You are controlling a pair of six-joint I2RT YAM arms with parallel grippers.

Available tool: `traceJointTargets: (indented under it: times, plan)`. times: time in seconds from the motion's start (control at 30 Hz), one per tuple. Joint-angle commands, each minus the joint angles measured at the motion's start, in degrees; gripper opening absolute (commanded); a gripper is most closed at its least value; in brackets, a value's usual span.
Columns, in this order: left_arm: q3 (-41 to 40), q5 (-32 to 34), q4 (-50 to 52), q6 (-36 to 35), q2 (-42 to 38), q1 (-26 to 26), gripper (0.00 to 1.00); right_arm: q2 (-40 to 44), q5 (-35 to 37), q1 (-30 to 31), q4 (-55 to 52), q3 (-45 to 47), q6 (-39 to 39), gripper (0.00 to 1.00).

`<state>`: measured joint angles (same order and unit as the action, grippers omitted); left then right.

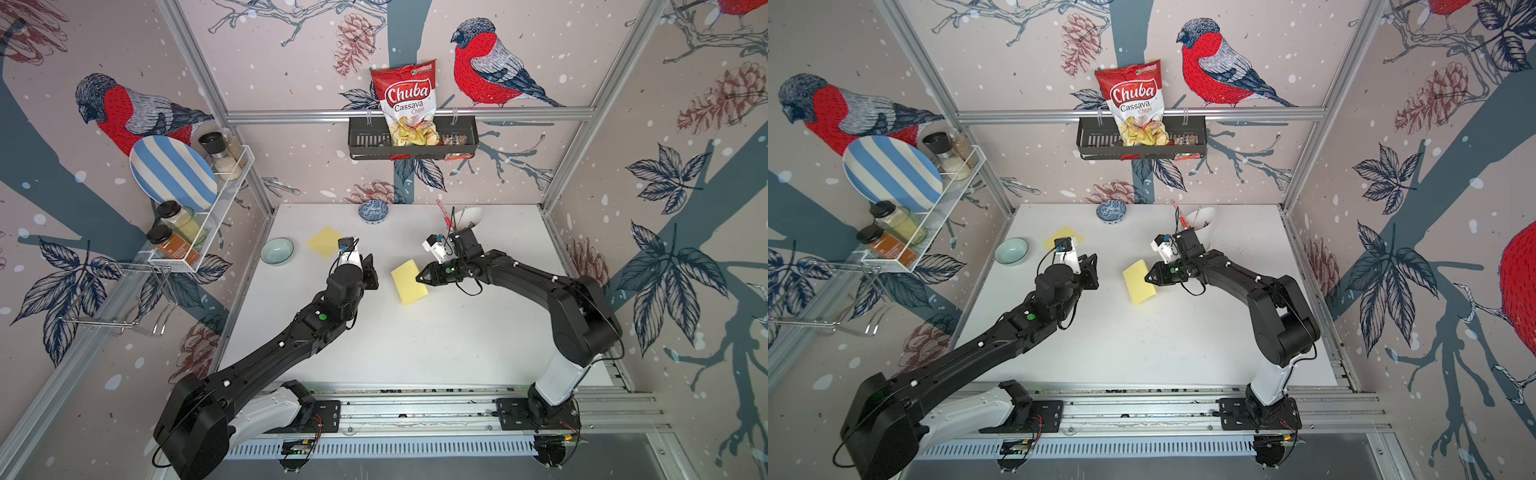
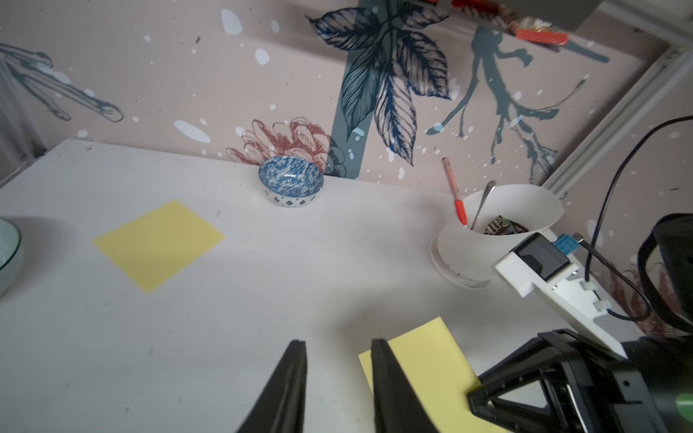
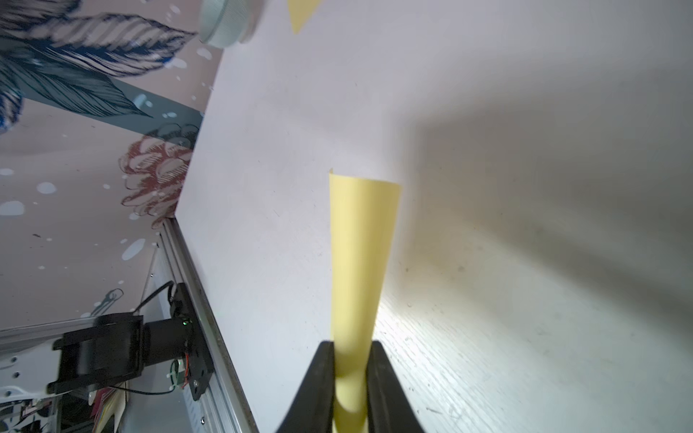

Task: Fold the square paper along the opposite sides
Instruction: Pick up the paper from the center of the board.

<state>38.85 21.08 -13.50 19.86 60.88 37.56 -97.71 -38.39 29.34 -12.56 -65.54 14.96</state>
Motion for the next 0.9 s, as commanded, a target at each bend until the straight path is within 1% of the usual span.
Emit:
traceJointTargets:
  times: [0.0, 0.07, 0.1, 0.13, 0.17, 0.23, 0.33, 0.4, 0.47, 0.6, 0.7, 0.87]
  plan:
    - [-1.03, -10.43, -8.29, -6.43, -2.76, -1.35, 0.43, 5.89, -6.07, -3.46, 5.75, 1.98, 1.04, 0.21]
    - [-1.19, -17.56, -10.31, -8.26, -4.28, -2.49, 0.51, 10.57, -9.03, -6.43, 7.95, 3.18, 1.50, 0.21]
    - [-1.10, -21.60, -11.02, -9.02, -4.75, -3.10, 0.54, 12.62, -10.08, -7.53, 8.54, 3.60, 1.56, 0.21]
    - [-0.89, -26.63, -11.83, -10.06, -5.12, -3.72, 0.57, 14.88, -10.98, -8.50, 9.16, 3.82, 1.46, 0.21]
    - [-0.72, -31.08, -12.70, -10.65, -5.25, -4.18, 0.62, 17.18, -11.70, -9.42, 9.69, 4.07, 1.24, 0.21]
    - [0.29, -37.90, -13.92, -10.74, -4.88, -5.14, 0.69, 21.08, -12.77, -10.39, 10.54, 4.28, 0.59, 0.21]
    - [3.08, -47.81, -15.40, -9.03, -2.65, -6.42, 0.73, 25.65, -14.02, -10.62, 12.17, 4.84, -0.53, 0.22]
    - [5.27, -52.35, -16.23, -8.07, -0.92, -6.61, 0.74, 28.89, -15.22, -10.56, 13.84, 5.52, -0.20, 0.22]
    - [7.22, -55.45, -16.90, -7.43, 0.77, -6.62, 0.75, 31.03, -16.34, -10.57, 15.38, 6.11, 0.14, 0.23]
    - [9.55, -56.70, -17.26, -7.62, 2.36, -6.71, 0.77, 33.71, -17.31, -10.33, 16.14, 6.30, -0.06, 0.23]
    - [10.77, -58.60, -18.29, -6.93, 3.22, -6.89, 0.77, 34.26, -18.03, -9.76, 16.42, 6.23, -0.53, 0.24]
    - [12.11, -62.27, -21.25, -3.86, 4.93, -7.16, 0.78, 34.09, -18.72, -7.94, 16.42, 5.87, -2.25, 0.25]
